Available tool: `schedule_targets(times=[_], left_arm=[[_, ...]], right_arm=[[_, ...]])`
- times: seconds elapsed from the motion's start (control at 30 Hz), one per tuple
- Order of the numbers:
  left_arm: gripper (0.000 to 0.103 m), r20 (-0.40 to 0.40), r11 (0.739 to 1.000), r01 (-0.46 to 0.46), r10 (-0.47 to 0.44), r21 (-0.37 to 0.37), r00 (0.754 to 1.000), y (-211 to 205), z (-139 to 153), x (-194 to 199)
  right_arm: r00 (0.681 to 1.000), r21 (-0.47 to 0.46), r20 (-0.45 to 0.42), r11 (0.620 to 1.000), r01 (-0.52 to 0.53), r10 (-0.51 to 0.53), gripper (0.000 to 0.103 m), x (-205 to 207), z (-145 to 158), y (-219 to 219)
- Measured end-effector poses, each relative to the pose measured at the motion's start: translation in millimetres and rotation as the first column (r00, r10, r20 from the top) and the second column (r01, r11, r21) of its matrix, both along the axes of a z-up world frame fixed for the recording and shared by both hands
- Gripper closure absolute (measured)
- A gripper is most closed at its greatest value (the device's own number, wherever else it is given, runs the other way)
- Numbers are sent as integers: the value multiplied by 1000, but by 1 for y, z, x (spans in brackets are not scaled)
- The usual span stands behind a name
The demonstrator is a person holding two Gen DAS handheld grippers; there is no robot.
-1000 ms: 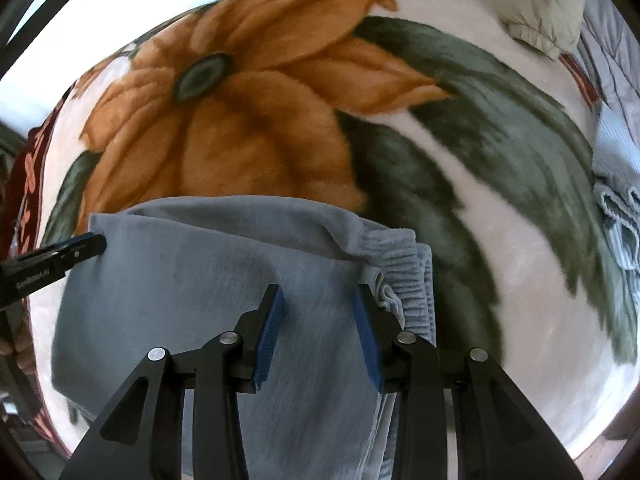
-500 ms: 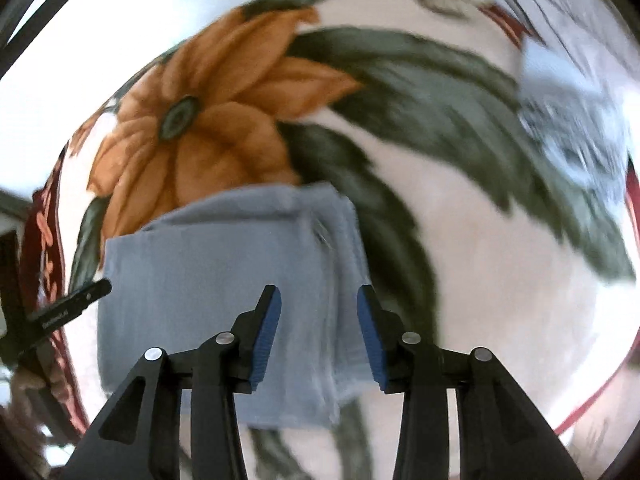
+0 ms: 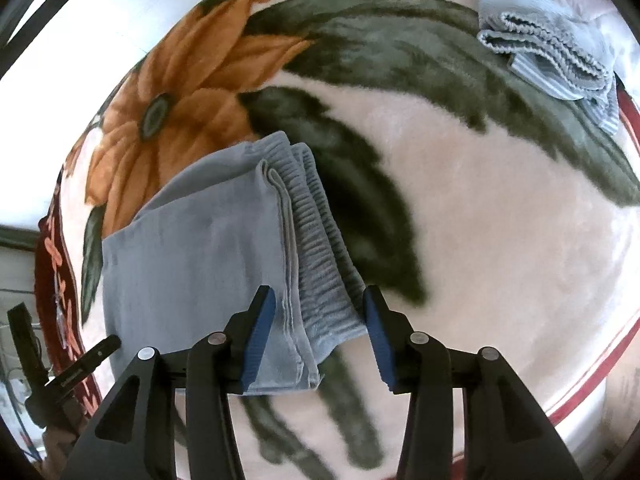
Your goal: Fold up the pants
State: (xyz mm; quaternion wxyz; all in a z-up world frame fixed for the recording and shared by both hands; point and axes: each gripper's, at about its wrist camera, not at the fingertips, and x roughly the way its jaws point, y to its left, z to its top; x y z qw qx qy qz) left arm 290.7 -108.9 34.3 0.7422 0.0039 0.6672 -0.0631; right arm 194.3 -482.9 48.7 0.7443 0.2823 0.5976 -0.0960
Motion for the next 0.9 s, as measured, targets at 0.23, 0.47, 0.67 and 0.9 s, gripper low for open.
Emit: schedule_targets(times=[0.23,0.47,0.67,0.9], left_arm=[[46,-7,1000,5,-5,-2,1000,-1,0,-9],[45,-10,1000,9,-9,-3,1000,0,-1,-18],[45,-7,1000,3,-3,-4,1000,1,0,-22],[45,0,1000,-2,2,-14,1000,5,6,-32]], right_arm=[[996,47,-22,995,91,-90,52,-19,-8,0],[984,101,-39,979,175,-172,46,-11,-29,-1],[994,50,-14,993,107,-106,50,1,-25,10],[995,35,45,995,90,-92,81,-5,-10,7]])
